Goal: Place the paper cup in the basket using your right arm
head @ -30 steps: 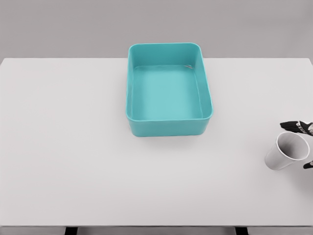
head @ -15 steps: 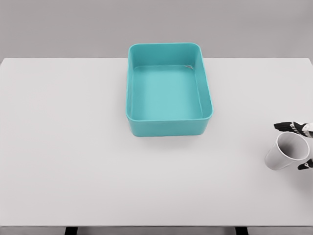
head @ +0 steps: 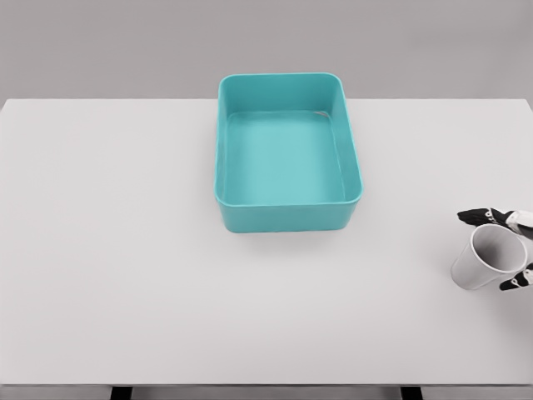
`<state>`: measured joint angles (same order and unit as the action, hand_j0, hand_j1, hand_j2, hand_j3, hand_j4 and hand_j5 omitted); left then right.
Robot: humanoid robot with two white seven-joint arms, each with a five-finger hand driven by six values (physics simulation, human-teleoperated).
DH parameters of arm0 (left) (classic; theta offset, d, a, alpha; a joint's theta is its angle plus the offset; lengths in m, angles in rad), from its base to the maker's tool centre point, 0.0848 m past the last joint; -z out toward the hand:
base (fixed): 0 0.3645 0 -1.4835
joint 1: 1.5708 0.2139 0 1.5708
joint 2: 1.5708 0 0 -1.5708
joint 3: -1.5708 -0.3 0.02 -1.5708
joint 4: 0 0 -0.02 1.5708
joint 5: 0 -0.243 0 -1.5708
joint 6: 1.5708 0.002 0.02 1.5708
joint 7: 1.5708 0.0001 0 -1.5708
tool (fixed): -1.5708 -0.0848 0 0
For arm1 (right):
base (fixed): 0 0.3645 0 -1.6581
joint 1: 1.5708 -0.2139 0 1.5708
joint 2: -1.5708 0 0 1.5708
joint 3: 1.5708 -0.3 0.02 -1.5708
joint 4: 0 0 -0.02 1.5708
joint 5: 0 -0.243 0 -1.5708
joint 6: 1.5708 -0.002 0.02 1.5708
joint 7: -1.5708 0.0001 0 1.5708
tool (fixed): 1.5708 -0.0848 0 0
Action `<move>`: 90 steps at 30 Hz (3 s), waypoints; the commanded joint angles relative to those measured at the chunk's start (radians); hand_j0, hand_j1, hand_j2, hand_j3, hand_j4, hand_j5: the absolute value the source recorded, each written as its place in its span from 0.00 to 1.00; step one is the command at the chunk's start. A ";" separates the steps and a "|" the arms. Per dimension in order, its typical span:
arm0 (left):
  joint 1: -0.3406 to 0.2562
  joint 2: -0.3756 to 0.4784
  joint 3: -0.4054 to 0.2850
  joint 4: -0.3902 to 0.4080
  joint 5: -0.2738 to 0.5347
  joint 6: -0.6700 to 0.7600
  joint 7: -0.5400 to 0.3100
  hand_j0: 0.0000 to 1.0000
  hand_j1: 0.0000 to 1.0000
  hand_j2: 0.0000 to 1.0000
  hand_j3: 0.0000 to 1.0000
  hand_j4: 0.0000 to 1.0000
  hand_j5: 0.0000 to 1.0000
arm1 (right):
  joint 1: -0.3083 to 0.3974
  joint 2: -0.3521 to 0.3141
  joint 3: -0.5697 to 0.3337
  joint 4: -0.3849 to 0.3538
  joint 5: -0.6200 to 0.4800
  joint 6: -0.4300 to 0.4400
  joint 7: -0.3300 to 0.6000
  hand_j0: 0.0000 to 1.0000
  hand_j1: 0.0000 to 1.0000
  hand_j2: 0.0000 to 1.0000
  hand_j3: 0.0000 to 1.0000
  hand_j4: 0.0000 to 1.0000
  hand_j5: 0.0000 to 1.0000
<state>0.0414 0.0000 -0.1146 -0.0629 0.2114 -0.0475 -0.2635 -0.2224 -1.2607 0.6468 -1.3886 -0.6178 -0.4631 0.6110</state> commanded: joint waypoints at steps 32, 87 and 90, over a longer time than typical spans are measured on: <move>0.000 0.000 0.000 0.000 0.000 0.000 0.000 1.00 1.00 1.00 1.00 1.00 1.00 | 0.000 -0.002 0.002 -0.023 -0.002 0.004 0.000 0.93 0.93 0.93 0.93 0.93 0.93; 0.002 0.000 0.000 0.000 0.000 0.000 0.000 1.00 1.00 1.00 1.00 1.00 1.00 | -0.063 0.236 -0.292 -0.009 -0.008 0.023 0.000 0.67 0.67 0.67 0.67 0.67 0.67; 0.000 0.000 0.001 0.000 0.000 0.000 0.001 1.00 1.00 1.00 1.00 1.00 1.00 | -0.080 0.271 -0.292 -0.004 -0.007 0.023 0.000 0.67 0.67 0.67 0.67 0.67 0.67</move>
<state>0.0414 0.0000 -0.1147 -0.0629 0.2114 -0.0475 -0.2635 -0.3022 -1.0080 0.3550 -1.3941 -0.6176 -0.4417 0.6110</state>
